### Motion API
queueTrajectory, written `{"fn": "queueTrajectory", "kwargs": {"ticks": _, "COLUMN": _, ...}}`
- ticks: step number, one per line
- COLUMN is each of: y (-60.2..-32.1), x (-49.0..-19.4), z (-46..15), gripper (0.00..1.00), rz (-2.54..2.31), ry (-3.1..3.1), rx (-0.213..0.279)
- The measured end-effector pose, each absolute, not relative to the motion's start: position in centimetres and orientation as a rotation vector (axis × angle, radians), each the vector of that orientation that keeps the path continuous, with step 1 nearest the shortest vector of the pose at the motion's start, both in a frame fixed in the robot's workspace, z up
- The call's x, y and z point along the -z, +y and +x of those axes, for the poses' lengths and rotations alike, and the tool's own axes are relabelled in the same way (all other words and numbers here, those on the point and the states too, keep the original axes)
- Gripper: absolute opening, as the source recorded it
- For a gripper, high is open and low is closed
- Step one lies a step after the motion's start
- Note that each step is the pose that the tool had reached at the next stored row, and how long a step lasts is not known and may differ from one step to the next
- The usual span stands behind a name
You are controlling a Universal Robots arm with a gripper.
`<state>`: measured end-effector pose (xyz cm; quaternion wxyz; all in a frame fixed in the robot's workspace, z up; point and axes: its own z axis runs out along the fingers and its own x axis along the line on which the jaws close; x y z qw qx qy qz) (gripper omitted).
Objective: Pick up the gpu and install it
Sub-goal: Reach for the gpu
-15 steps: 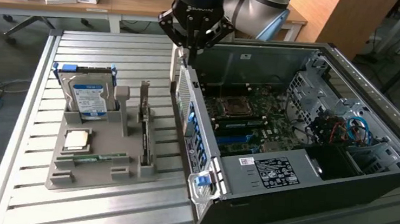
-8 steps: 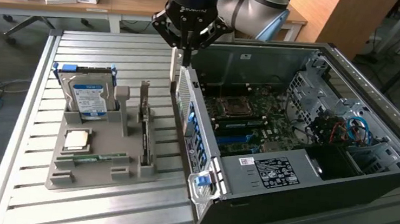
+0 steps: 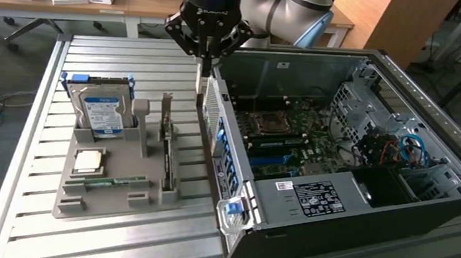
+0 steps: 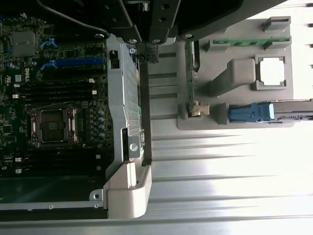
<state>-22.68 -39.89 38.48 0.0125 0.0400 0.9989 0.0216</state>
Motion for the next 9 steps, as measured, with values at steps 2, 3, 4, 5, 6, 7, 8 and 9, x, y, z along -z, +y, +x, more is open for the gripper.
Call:
{"fn": "queueTrajectory", "kwargs": {"ticks": 2, "y": -39.9, "x": -38.4, "z": -23.1, "gripper": 0.11, "rz": 0.125, "ry": 3.113, "rx": -0.067}}
{"fn": "queueTrajectory", "kwargs": {"ticks": 3, "y": -39.9, "x": -38.4, "z": -23.3, "gripper": 0.11, "rz": 0.125, "ry": 3.113, "rx": -0.067}}
{"fn": "queueTrajectory", "kwargs": {"ticks": 4, "y": -39.9, "x": -38.4, "z": -23.6, "gripper": 0.11, "rz": 0.125, "ry": 3.113, "rx": -0.067}}
{"fn": "queueTrajectory", "kwargs": {"ticks": 5, "y": -39.9, "x": -38.4, "z": -23.8, "gripper": 0.11, "rz": 0.125, "ry": 3.113, "rx": -0.067}}
{"fn": "queueTrajectory", "kwargs": {"ticks": 6, "y": -39.9, "x": -38.4, "z": -24.1, "gripper": 0.11, "rz": 0.125, "ry": 3.113, "rx": -0.067}}
{"fn": "queueTrajectory", "kwargs": {"ticks": 7, "y": -39.9, "x": -38.4, "z": -24.3, "gripper": 0.11, "rz": 0.126, "ry": 3.113, "rx": -0.066}}
{"fn": "queueTrajectory", "kwargs": {"ticks": 8, "y": -39.9, "x": -38.3, "z": -24.6, "gripper": 0.11, "rz": 0.126, "ry": 3.113, "rx": -0.066}}
{"fn": "queueTrajectory", "kwargs": {"ticks": 9, "y": -39.9, "x": -38.3, "z": -24.8, "gripper": 0.11, "rz": 0.126, "ry": 3.113, "rx": -0.066}}
